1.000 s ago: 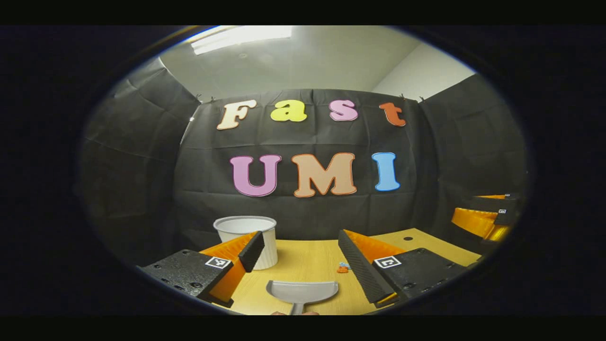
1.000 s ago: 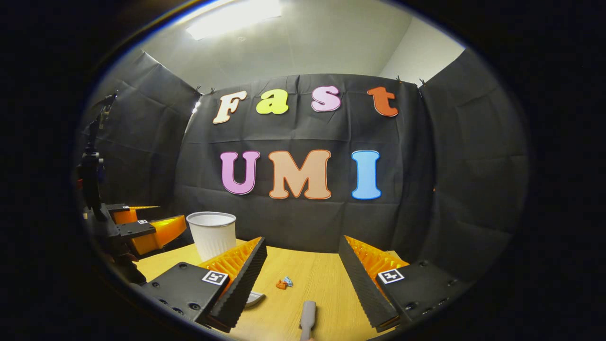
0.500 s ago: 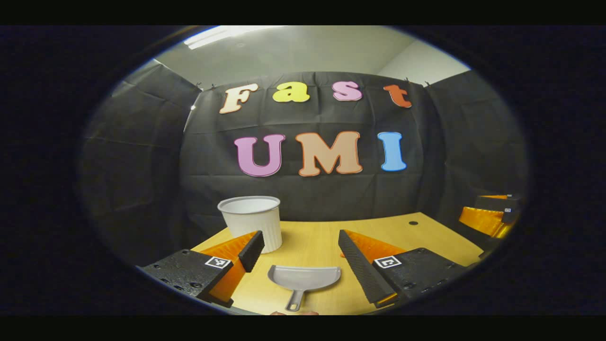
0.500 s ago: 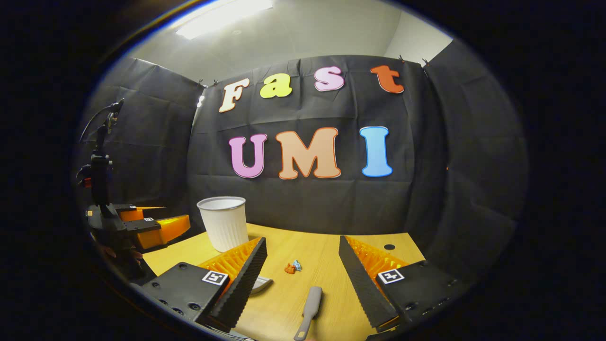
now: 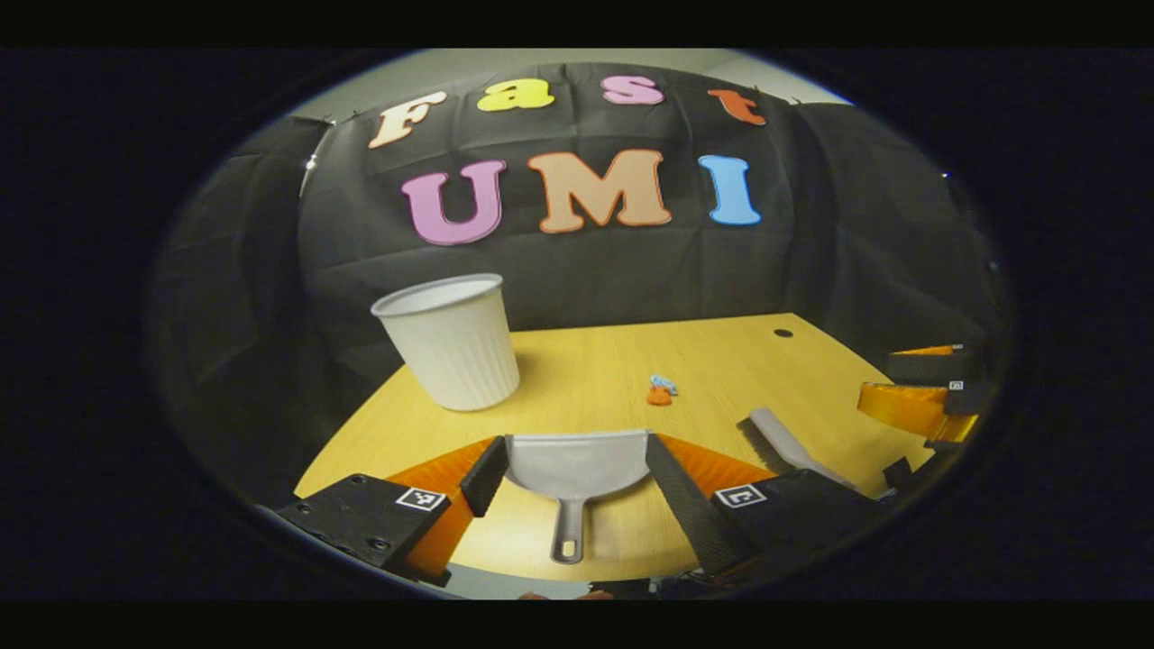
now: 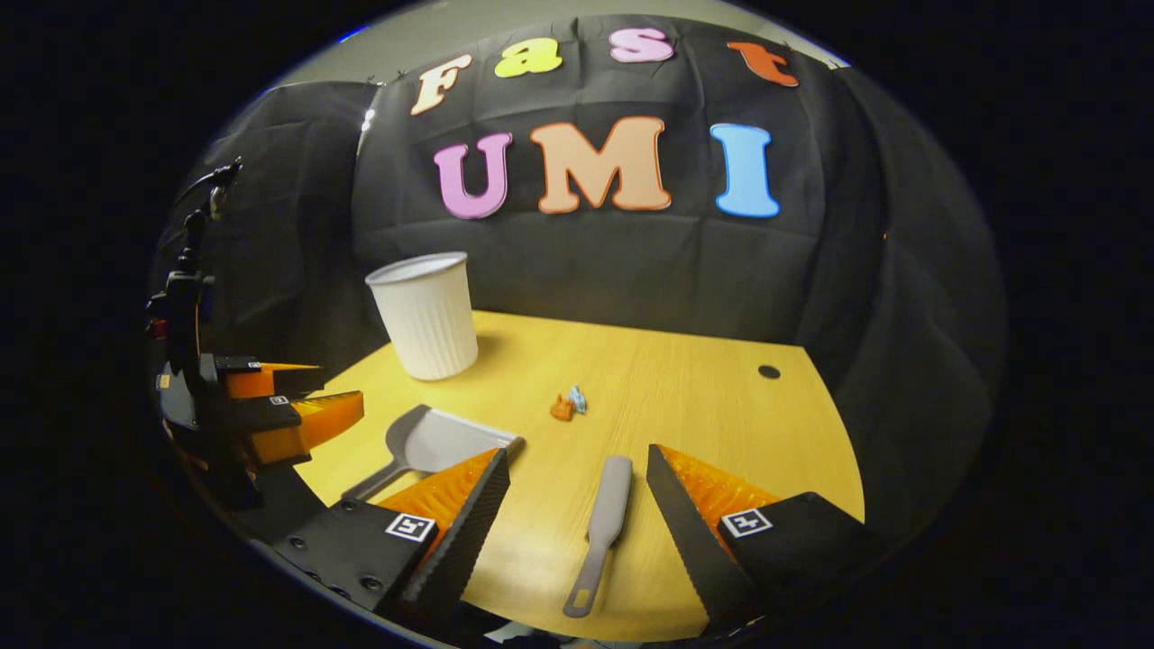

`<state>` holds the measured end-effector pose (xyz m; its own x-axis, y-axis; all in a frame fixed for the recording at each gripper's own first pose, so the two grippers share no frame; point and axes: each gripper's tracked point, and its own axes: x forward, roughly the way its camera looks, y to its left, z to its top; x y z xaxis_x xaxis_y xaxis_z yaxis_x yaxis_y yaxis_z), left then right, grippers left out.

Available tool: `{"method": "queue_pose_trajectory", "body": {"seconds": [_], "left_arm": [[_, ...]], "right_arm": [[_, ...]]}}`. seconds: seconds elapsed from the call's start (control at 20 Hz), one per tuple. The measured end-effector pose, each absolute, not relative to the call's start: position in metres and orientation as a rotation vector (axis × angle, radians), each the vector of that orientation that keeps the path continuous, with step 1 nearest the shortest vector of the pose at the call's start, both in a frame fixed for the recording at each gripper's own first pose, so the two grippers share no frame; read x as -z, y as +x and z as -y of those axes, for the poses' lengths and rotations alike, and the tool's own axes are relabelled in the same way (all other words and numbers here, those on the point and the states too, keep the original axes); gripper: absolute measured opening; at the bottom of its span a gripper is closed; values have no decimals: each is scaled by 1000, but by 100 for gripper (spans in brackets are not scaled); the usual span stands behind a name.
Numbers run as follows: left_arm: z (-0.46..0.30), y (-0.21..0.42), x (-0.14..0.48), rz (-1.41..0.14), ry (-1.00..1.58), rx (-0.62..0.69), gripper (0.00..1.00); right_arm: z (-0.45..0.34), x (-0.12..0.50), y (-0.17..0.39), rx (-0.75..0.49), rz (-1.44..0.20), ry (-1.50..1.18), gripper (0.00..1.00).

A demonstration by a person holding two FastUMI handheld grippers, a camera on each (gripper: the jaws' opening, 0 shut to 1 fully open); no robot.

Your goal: Pick up the small broom and dustpan from the desktop, sweep the trash into the dustpan with the broom, and then empty the trash into the garbage bin.

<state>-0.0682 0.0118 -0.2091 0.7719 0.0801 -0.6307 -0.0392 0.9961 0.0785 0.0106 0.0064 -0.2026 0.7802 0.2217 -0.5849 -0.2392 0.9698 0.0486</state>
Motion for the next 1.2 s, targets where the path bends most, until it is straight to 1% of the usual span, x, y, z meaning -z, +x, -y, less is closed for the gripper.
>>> {"method": "queue_pose_trajectory", "body": {"seconds": [0.2, 0.25, 0.3, 0.45, 0.6, 0.65, 0.7, 0.8, 0.85, 1.0, 1.1, 1.15, 1.2], "left_arm": [[-18, -83, 256, -842, 39, -61, 93], [-19, -88, 266, -882, 26, -62, 90], [-19, -94, 276, -924, 9, -61, 93], [-14, -108, 304, -1050, -45, -53, 94], [-17, -117, 330, -1145, -58, -49, 94], [-16, -121, 336, -1177, -61, -41, 94], [-15, -123, 344, -1209, -61, -29, 95], [-13, -130, 359, -1289, -25, 11, 96], [-13, -131, 366, -1319, -5, 25, 96], [-9, -133, 379, -1366, 1, 64, 95], [-14, -134, 387, -1394, 12, 62, 80], [-16, -135, 389, -1410, 10, 63, 69], [-18, -134, 391, -1415, 11, 54, 66]], "right_arm": [[-5, 254, 15, -226, -801, -74, 99], [-3, 268, 14, -224, -851, -87, 98], [-1, 281, 8, -221, -905, -99, 99], [2, 313, 2, -215, -1046, -112, 98], [2, 336, 3, -207, -1167, -125, 100], [1, 342, 4, -207, -1197, -125, 99], [1, 349, 4, -208, -1230, -126, 100], [1, 358, 8, -204, -1267, -143, 99], [1, 361, 10, -201, -1284, -155, 100], [-1, 372, 14, -198, -1329, -175, 94], [-2, 373, 13, -202, -1346, -178, 87], [-1, 374, 16, -200, -1340, -188, 78], [2, 375, 20, -188, -1327, -200, 72]]}}
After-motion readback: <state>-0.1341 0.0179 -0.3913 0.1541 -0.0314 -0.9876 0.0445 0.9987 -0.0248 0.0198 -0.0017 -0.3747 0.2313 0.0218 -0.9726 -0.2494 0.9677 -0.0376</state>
